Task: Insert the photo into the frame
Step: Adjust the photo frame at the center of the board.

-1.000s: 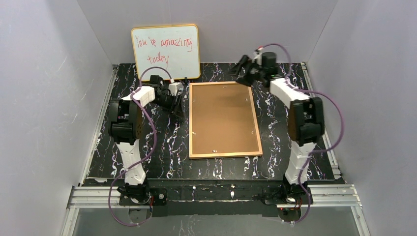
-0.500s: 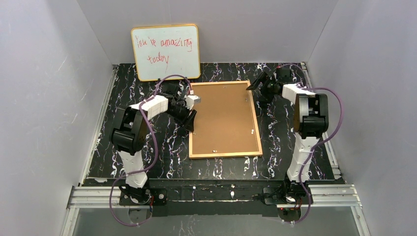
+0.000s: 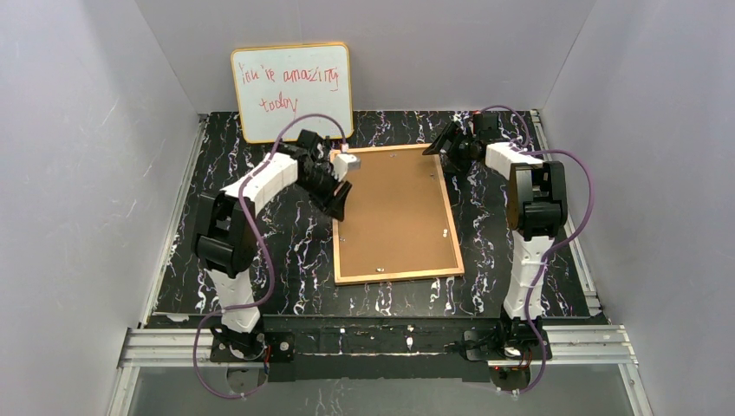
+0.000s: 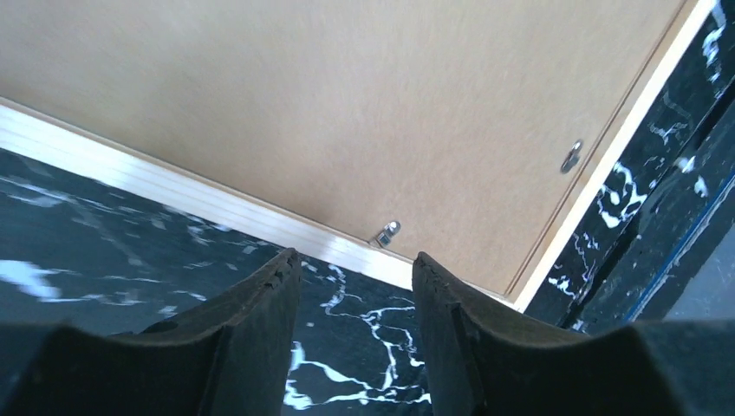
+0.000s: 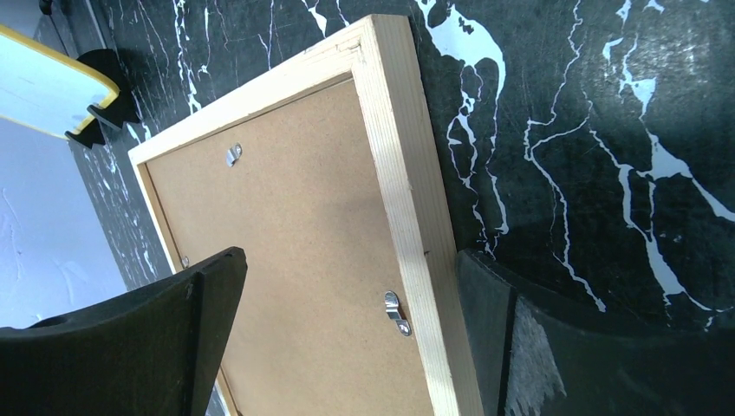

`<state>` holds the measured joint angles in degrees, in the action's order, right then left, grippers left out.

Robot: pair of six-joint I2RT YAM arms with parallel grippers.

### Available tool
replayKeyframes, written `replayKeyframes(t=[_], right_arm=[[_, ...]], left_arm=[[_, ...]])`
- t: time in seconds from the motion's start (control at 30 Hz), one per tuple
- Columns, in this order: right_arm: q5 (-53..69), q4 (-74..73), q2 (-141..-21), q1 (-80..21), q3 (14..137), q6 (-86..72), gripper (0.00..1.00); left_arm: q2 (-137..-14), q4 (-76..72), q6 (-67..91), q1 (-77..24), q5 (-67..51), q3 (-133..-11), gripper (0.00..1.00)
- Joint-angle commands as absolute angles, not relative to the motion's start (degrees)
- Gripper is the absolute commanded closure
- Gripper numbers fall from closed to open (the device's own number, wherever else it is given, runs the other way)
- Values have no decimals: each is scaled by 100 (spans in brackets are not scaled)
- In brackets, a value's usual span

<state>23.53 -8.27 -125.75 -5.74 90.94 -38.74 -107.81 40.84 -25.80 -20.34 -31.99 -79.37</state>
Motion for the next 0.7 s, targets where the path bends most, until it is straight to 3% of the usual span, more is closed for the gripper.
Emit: replayKeyframes(t=[0.0,0.13,0.3,0.67], right_arm=[[2393,-862,-12606,-619,9050,-3880,1],[2455,-814,-12645,-616,9089,-3880,1],[2593,-902,-12744,-622,9330,-3899,1],[2851,-1105,-12963,-1101,9633,-3887,2]], left_arm=[[-10465,4815,-3062,-1693,-3619,-8774,50],[-10594,5018,-3729,-1471,-3156,-8517,49],[-10659,4237,-3887,-1526,-2449,-7303,51],[-10492,3718,-3738,-2642,-2298,-6517,51]])
